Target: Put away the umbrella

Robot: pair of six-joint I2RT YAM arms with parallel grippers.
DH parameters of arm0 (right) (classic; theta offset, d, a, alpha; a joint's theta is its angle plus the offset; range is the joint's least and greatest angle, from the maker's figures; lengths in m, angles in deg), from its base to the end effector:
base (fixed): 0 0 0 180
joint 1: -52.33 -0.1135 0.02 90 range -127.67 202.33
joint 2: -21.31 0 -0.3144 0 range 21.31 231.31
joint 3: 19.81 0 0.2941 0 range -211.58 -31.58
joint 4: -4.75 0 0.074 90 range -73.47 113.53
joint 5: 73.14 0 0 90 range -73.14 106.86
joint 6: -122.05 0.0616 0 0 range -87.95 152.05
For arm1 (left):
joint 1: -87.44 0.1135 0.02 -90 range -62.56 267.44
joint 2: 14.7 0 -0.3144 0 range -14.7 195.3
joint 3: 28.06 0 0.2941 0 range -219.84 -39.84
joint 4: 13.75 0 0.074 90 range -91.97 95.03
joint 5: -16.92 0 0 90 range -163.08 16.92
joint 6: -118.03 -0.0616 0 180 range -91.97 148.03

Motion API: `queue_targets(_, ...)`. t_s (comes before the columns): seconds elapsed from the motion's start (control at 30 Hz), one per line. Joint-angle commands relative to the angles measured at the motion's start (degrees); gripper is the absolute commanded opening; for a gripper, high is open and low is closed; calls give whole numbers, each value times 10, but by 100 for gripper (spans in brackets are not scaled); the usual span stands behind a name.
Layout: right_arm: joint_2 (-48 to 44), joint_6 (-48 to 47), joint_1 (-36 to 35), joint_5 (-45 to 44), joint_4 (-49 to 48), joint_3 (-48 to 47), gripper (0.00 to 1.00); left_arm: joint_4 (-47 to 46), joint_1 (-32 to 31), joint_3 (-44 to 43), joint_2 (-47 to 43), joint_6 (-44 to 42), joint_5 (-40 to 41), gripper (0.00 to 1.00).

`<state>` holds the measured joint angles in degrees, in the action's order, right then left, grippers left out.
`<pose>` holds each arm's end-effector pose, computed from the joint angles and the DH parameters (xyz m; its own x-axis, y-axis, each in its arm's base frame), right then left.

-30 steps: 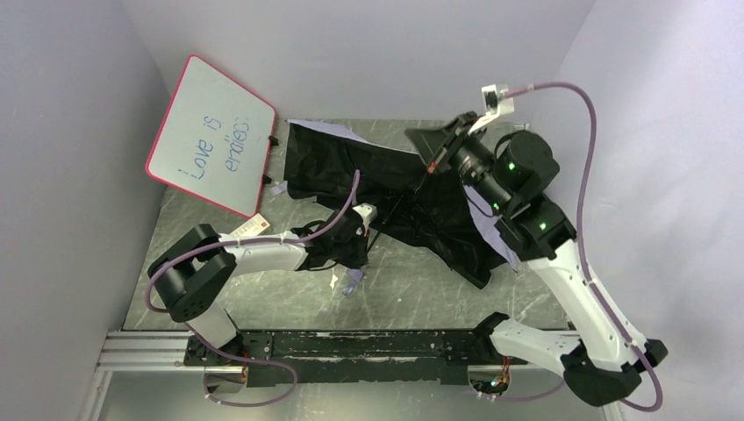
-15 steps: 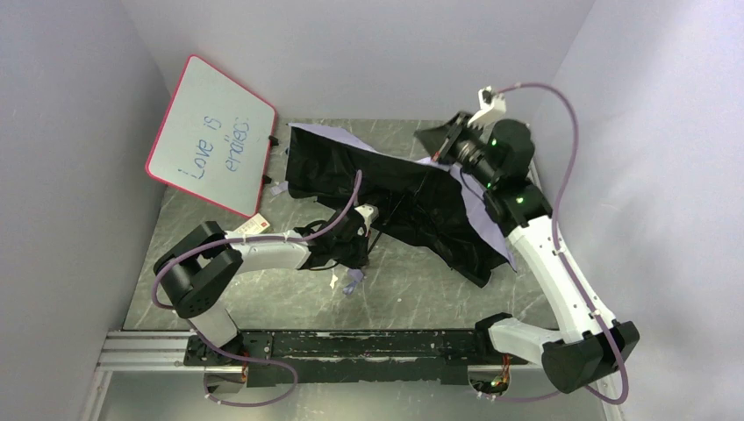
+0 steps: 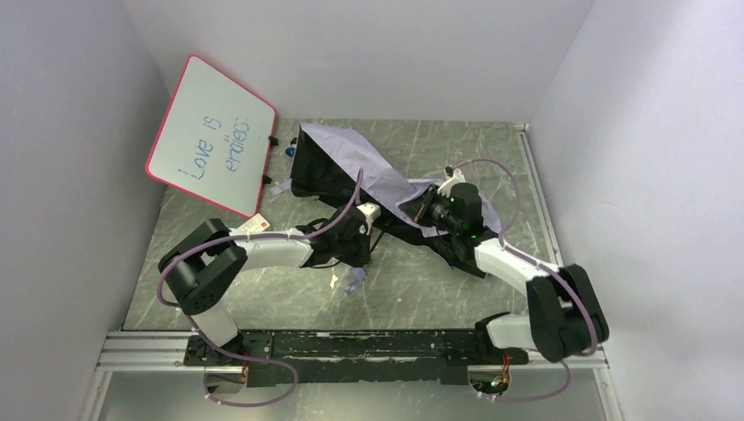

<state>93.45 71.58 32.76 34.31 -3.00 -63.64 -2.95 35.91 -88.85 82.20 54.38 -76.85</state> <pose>0.2829 0.1202 0.2266 -0.6270 0.4215 -0.6551 -0.2399 0.6956 0.6772 0.2382 -0.3062 0.1534 -0.7663 0.2524 -0.5909 0.5235 0.7785 -0.3462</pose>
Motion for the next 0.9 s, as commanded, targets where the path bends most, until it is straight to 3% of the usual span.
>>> queue_targets(0.0,61,-19,6,-22,-167,12,0,-12,1,-13,12,-7,-20,6)
queue_targets(0.23,155,-37,18,-5,-159,-48,0,0,0,-14,-6,-13,-19,21)
queue_targets(0.47,95,-78,18,11,-30,-109,0,51,1,-41,-137,-40,-19,43)
queue_targets(0.67,-4,-120,20,7,138,-168,0,120,2,-161,-214,-115,-3,44)
queue_targets(0.77,-48,-127,22,-49,190,-177,0,153,12,-232,-196,-156,35,43)
queue_targets(0.87,-67,-131,28,-128,249,-184,0,188,66,-298,-144,-163,85,45)
